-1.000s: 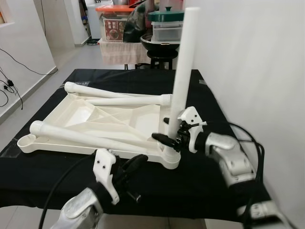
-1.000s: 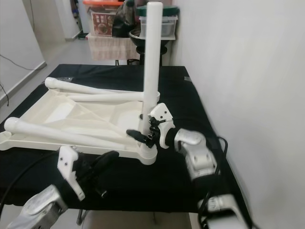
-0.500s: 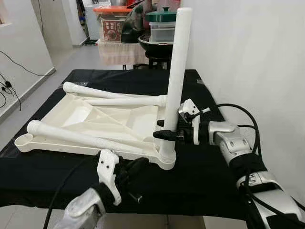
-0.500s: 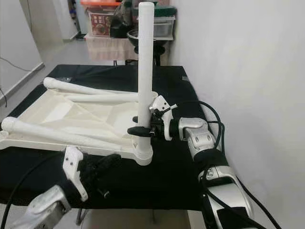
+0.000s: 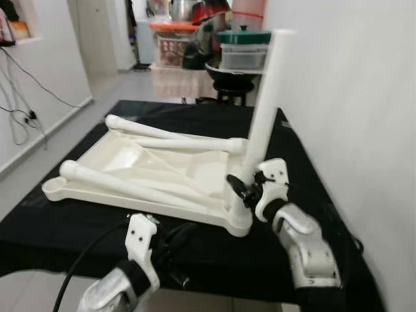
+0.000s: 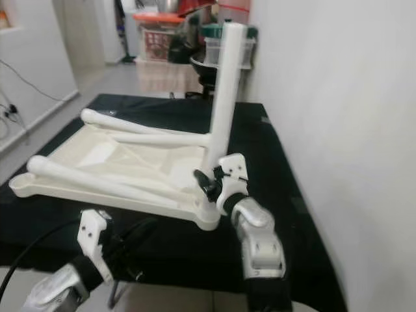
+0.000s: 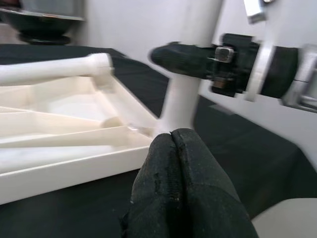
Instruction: Building children table
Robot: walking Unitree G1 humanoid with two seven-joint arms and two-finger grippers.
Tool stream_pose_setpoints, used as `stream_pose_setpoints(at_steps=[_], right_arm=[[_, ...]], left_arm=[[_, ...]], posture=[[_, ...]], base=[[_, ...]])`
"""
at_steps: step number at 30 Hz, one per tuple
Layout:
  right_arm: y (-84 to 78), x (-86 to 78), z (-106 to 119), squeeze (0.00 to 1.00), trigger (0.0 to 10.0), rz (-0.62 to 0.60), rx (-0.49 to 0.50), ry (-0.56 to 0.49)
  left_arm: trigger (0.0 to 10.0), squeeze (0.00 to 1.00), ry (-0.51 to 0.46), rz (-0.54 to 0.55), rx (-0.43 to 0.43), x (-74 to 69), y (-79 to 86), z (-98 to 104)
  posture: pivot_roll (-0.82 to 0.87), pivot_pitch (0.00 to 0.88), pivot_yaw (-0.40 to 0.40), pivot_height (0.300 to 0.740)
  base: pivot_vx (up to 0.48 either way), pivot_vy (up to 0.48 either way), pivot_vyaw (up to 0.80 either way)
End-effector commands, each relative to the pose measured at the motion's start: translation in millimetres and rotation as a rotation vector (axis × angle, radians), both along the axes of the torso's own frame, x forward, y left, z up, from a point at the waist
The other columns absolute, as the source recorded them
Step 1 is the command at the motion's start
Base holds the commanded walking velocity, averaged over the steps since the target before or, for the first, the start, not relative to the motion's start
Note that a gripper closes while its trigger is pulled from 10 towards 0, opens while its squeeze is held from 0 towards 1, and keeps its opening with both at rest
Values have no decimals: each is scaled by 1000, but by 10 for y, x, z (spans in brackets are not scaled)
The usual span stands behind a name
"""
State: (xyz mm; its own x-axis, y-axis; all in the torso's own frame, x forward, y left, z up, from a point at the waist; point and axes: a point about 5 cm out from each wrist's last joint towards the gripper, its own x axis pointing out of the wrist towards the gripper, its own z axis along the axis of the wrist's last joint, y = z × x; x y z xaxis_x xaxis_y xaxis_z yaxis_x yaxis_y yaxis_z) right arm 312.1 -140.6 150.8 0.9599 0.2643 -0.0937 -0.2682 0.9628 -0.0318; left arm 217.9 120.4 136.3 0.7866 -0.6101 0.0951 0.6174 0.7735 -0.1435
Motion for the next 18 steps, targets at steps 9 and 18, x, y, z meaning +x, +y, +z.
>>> stream_pose_setpoints(at_steps=[9,18], right_arm=[[-232,129,-82,0,5176,-157,-82,94],[-3,264,219,1000,10000,211,-46,-35]], left_arm=[[10000,0,-15,39,7,84,24,-26],[10000,0,-19,24,9,144,-14,-15]], posture=[[-10,0,0,740],[-20,0,7,740]], base=[[0,0,0],[0,0,0]])
